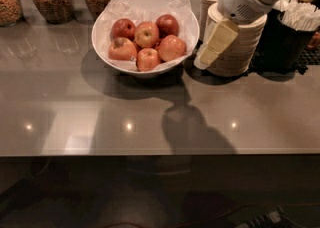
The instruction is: Pick apple from white bowl
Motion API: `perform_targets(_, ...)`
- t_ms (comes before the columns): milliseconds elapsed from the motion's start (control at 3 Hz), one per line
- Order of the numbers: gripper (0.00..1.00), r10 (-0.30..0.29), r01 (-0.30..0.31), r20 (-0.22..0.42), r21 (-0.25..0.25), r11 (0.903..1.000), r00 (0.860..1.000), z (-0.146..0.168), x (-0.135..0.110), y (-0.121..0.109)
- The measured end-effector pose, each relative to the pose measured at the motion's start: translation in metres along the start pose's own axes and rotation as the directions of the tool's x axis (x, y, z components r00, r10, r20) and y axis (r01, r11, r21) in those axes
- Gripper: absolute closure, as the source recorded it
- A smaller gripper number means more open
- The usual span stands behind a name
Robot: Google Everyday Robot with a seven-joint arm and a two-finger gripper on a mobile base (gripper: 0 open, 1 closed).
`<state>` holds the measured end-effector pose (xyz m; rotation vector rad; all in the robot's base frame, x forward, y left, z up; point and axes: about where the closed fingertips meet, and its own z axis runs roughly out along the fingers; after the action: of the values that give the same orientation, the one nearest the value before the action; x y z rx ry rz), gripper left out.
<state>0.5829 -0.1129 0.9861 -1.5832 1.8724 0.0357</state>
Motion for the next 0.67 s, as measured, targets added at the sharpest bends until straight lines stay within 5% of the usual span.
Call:
perform_targets(333,0.00,0.001,-0.001,0.049,0.002,1.0000,0.999,0.0192,-0.0325,-0.0151)
perform_targets(667,0.00,0.001,-0.001,0.049,0.002,1.0000,0.999,0.0192,-0.0325,-0.0151)
